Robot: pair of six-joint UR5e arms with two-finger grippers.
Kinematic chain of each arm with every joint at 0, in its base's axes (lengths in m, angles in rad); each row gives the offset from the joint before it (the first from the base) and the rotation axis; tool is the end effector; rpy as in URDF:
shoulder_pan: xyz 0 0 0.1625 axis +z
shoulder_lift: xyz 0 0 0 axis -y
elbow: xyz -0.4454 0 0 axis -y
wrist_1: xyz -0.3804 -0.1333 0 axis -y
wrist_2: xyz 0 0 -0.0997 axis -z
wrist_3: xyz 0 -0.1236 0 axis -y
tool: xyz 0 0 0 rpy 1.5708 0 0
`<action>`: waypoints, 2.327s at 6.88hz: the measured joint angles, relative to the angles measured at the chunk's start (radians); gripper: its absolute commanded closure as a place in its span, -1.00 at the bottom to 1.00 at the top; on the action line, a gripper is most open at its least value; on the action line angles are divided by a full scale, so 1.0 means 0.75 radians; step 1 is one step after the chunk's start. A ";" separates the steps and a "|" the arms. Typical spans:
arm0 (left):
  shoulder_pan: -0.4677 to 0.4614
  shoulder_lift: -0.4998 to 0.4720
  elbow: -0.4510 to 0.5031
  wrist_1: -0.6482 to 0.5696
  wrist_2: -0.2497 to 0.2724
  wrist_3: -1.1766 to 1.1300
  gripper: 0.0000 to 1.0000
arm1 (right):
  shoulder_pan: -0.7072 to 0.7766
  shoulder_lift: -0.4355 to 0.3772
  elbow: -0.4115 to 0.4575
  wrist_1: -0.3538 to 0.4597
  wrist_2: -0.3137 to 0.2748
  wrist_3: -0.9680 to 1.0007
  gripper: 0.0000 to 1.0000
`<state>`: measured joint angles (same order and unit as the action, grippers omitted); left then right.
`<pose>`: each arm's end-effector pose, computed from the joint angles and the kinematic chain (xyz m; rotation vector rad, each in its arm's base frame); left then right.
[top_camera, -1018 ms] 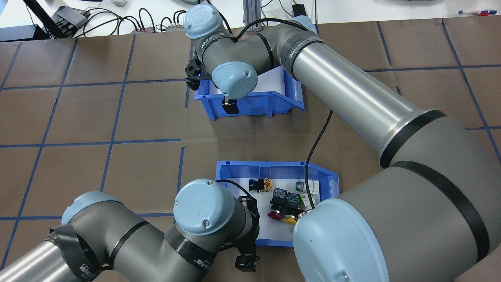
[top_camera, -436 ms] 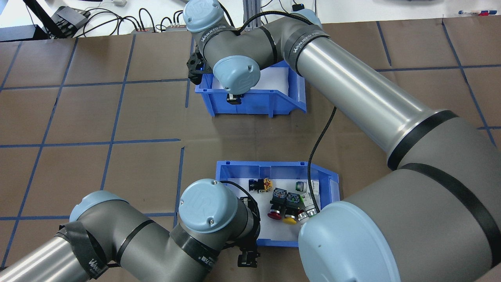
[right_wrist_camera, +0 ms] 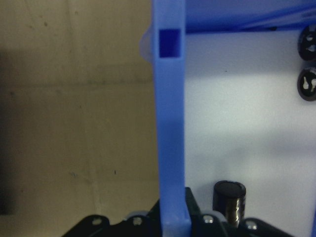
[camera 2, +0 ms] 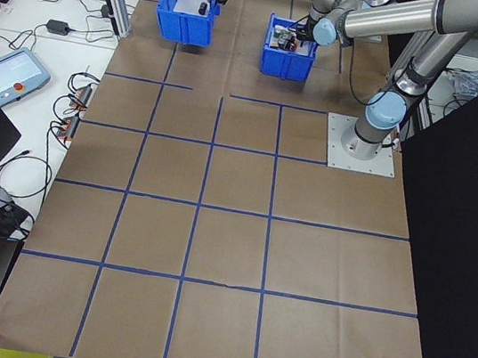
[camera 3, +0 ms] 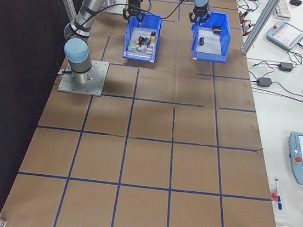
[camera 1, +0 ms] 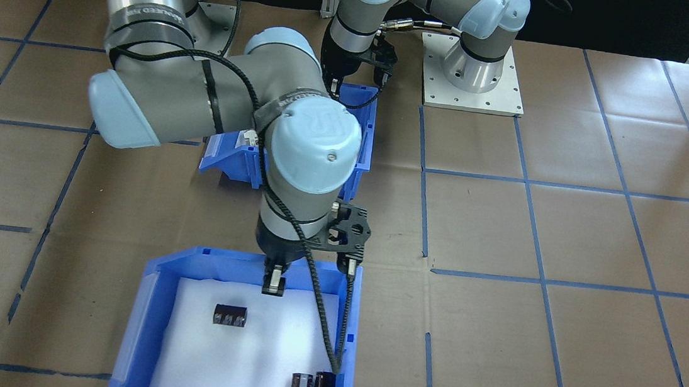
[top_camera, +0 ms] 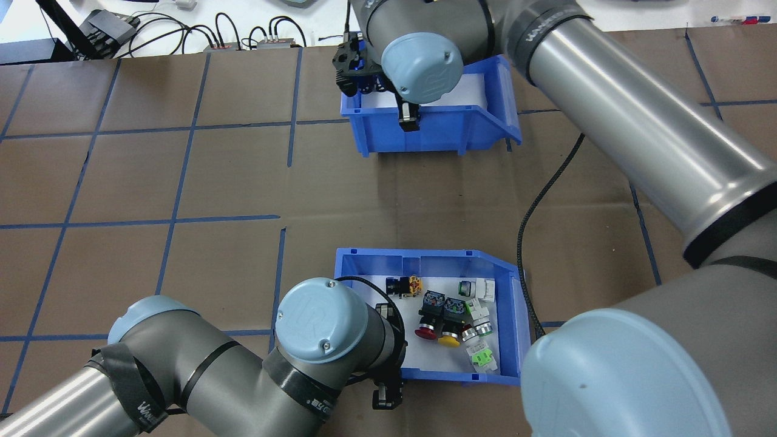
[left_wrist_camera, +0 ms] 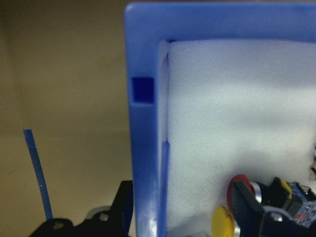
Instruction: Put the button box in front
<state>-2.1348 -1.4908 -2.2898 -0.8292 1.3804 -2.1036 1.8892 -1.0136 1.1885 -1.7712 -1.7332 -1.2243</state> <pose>-0.3363 -0.2385 0.2691 2.0690 -2.1557 -0.2413 0.3308 -0.6416 0.3549 2.0777 -2.1413 -0.0720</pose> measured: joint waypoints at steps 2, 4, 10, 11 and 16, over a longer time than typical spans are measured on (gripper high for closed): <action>0.004 0.028 -0.013 0.126 0.014 0.058 1.00 | -0.190 -0.120 0.110 0.003 0.002 -0.238 0.99; 0.080 0.058 -0.018 0.157 0.116 0.274 1.00 | -0.399 -0.264 0.232 0.000 0.013 -0.511 0.99; 0.659 0.017 0.372 -0.189 0.107 0.935 1.00 | -0.781 -0.691 0.662 -0.009 0.067 -0.759 0.99; 0.659 -0.093 0.509 -0.217 0.063 0.900 1.00 | -0.816 -0.790 0.772 -0.028 0.071 -0.790 0.99; 0.485 -0.589 0.893 0.036 -0.029 0.455 0.21 | -0.896 -0.965 0.979 -0.140 0.071 -0.953 0.99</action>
<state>-1.7709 -1.9328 -1.6200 -0.8022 1.3584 -1.7624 1.2172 -1.7371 1.9227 -1.8761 -1.6802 -1.9389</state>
